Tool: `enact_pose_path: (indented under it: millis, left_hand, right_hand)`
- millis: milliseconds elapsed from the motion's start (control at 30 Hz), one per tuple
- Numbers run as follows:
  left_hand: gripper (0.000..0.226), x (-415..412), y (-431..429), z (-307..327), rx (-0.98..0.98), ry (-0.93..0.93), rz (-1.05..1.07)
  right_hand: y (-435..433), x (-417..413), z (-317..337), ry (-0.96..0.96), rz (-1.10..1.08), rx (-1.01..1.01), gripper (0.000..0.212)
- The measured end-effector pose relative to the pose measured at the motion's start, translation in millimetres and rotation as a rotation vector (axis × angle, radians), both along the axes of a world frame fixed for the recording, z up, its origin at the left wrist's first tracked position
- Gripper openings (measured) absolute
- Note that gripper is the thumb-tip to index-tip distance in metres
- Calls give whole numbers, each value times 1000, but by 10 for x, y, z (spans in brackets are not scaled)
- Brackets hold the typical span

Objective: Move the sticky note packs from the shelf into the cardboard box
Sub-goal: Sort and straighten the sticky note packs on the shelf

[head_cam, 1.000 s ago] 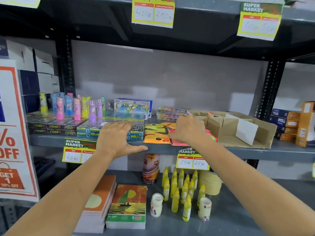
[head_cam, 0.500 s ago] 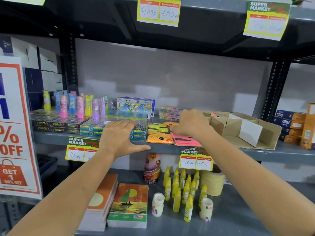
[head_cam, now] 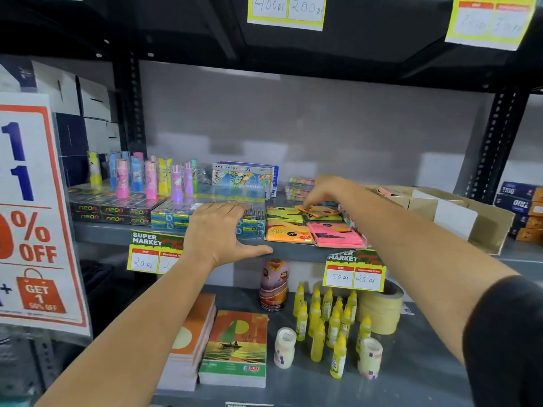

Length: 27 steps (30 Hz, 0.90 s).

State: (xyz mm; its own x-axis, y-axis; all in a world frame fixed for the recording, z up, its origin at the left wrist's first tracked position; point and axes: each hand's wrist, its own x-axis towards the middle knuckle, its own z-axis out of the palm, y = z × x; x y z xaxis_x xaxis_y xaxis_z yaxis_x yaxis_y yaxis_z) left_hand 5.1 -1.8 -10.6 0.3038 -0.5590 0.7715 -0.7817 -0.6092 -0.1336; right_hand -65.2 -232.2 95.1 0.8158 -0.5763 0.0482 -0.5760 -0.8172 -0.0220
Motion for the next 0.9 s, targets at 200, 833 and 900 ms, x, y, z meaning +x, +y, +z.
enact_pose_path:
  millis: [200, 833, 900]
  left_hand:
    - [110, 27, -10, -15, -11, -8, 9]
    - [105, 14, -11, -9, 11, -37, 34]
    - [106, 9, -7, -7, 17, -36, 40]
  right_hand:
    - [-73, 114, -68, 58, -12, 77, 64]
    - [-166, 134, -190, -145, -51, 2, 46]
    - [-156, 126, -161, -190, -53, -48, 44]
